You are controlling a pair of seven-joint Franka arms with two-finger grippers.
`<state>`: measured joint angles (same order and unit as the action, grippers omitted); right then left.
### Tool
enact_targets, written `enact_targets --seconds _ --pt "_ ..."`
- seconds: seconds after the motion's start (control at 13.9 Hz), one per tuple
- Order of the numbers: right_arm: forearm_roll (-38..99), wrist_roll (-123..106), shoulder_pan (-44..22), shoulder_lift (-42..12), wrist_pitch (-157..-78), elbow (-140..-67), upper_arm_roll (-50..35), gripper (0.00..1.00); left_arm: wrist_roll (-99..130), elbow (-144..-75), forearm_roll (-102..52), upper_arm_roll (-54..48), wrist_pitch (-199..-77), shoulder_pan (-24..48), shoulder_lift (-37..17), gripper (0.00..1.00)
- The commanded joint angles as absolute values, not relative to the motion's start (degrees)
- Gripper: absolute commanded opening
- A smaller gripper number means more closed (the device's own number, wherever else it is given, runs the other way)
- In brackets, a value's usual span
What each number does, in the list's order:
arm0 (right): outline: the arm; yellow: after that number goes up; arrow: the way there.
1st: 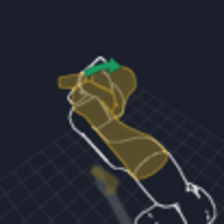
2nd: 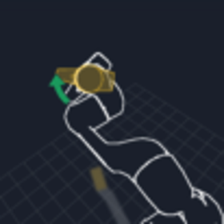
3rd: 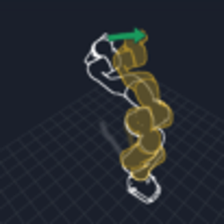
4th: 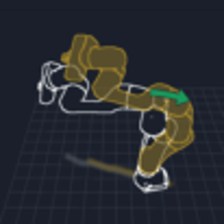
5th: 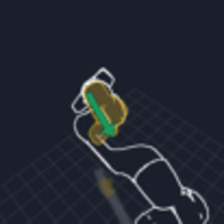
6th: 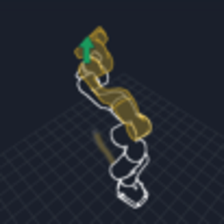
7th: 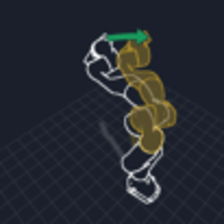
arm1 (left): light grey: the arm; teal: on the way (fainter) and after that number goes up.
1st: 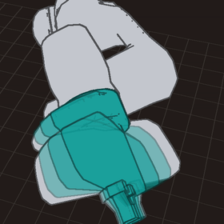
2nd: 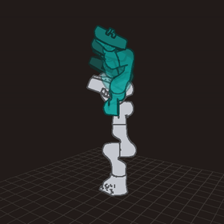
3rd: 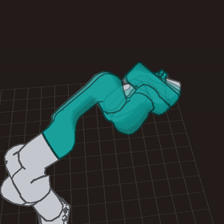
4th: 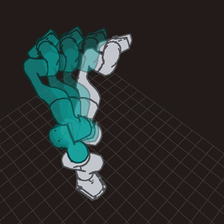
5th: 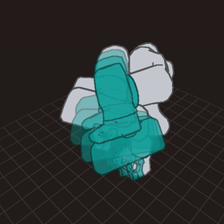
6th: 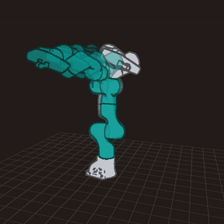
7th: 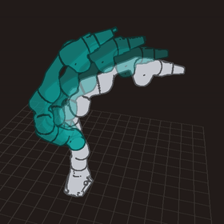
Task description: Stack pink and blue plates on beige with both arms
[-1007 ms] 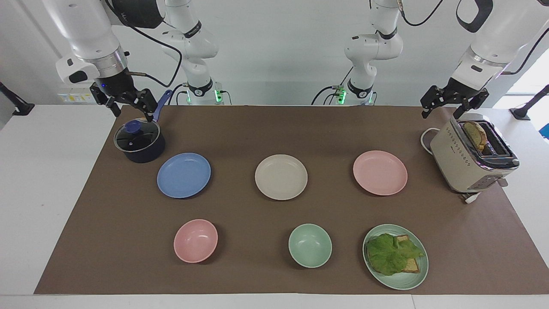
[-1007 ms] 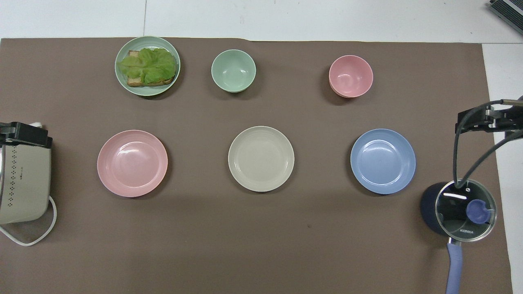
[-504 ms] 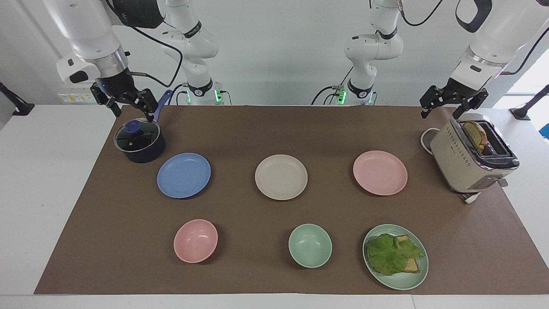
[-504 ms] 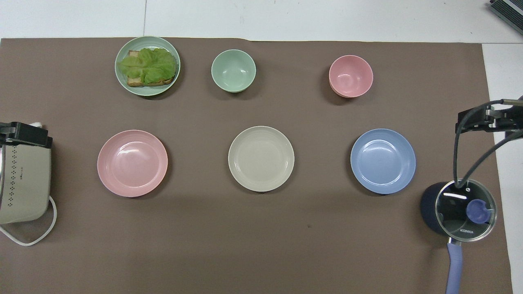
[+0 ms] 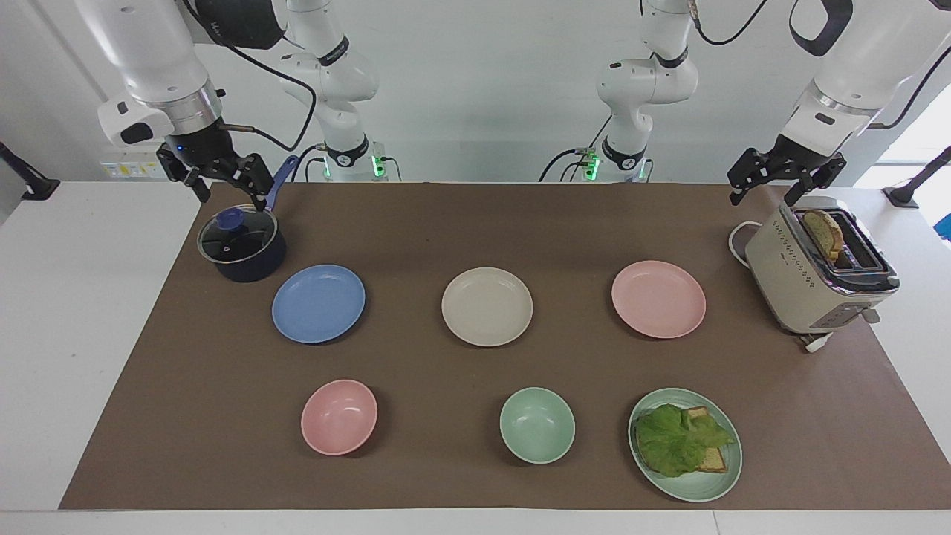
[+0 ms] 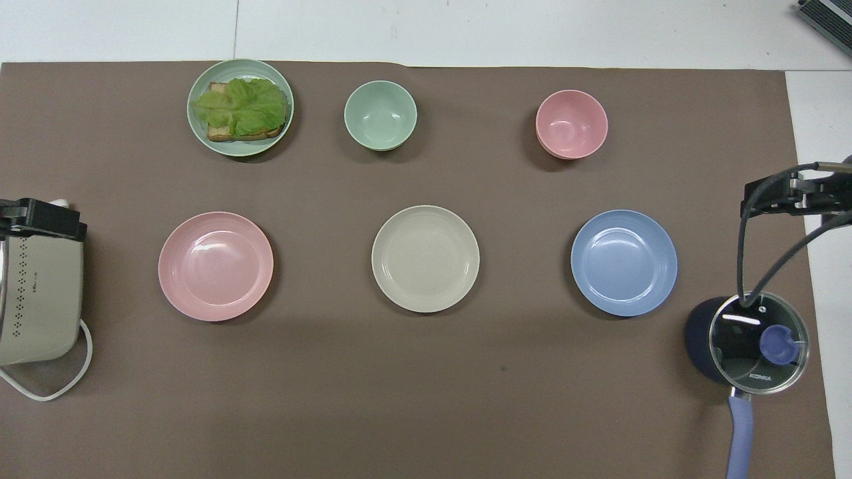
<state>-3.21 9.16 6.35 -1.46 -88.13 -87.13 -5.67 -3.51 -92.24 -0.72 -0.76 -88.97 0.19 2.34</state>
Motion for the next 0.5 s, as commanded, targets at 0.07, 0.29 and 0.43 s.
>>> enact_targets --seconds 0.07,0.29,0.43 --pt "-3.2 8.1 6.9 -1.8 -88.0 -86.5 -6.0 1.0 -3.1 -93.1 -1.1 -1.1 -88.9 -0.4 3.3 1.0" --pt "-3.3 8.0 7.0 -1.8 -88.1 -86.5 -5.9 1.0 -3.3 -95.6 -1.1 -1.1 -91.3 -0.5 2.7 1.0" --pt "-3.3 8.0 7.0 -1.8 -88.2 -86.6 -5.9 1.0 -3.3 -100.0 -1.1 -1.0 -96.7 -0.6 2.8 1.0"
